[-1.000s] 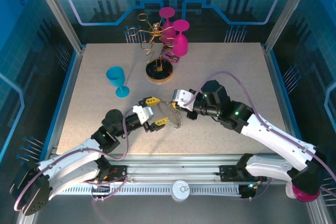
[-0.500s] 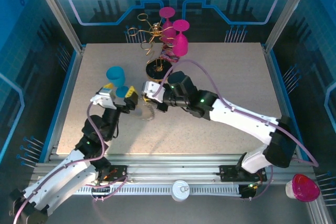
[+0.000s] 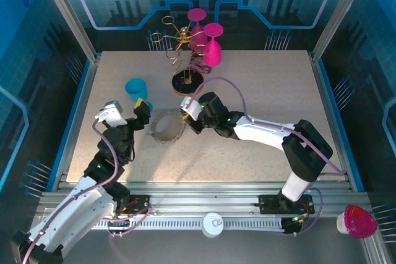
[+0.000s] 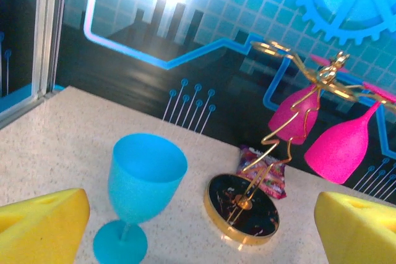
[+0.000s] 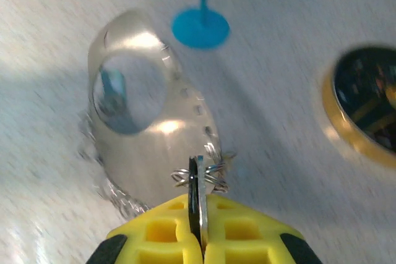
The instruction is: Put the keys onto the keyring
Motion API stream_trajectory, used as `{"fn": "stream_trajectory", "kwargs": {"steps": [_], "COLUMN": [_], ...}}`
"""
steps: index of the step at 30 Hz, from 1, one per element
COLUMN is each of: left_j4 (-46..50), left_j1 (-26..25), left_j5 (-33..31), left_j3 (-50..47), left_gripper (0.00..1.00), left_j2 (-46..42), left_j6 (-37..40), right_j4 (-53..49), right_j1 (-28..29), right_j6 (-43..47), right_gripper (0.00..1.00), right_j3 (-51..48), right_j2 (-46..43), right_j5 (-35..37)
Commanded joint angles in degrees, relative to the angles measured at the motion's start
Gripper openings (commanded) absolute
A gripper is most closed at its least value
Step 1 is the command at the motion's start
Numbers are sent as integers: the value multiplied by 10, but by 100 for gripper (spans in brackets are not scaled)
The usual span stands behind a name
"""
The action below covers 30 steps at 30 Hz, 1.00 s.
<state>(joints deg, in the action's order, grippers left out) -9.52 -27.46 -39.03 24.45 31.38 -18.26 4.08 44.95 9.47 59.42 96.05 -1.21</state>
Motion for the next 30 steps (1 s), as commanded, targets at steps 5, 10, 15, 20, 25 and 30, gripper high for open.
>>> {"fn": "stream_trajectory", "kwargs": {"steps": [5,10,15,20,25,30], "left_j4": [60,67,55,14,-36,-130], "left_j1": [8,20,38,53,86,149], "left_j5": [0,4,14,16,26,95], "left_j3": [1,-8,-12,-12,-11,-36], "left_gripper": [94,95,95,96,99,100], "left_j2": [13,28,51,91,136,201], "left_j6": [-50,-46,-35,8,78,141], "right_j4": [-120,-136,-121,-60,25,82], "right_j1": [-63,-92,-116,-169,-253,-317], "right_j6": [83,129,166,177,146,54], "right_gripper": [0,2,12,42,48,47], "right_j3": [-50,-87,-144,-194,-240,-272], "right_j2": [-53,-54,-64,-97,-139,-252], "right_j5": [65,117,204,312,325,163]}}
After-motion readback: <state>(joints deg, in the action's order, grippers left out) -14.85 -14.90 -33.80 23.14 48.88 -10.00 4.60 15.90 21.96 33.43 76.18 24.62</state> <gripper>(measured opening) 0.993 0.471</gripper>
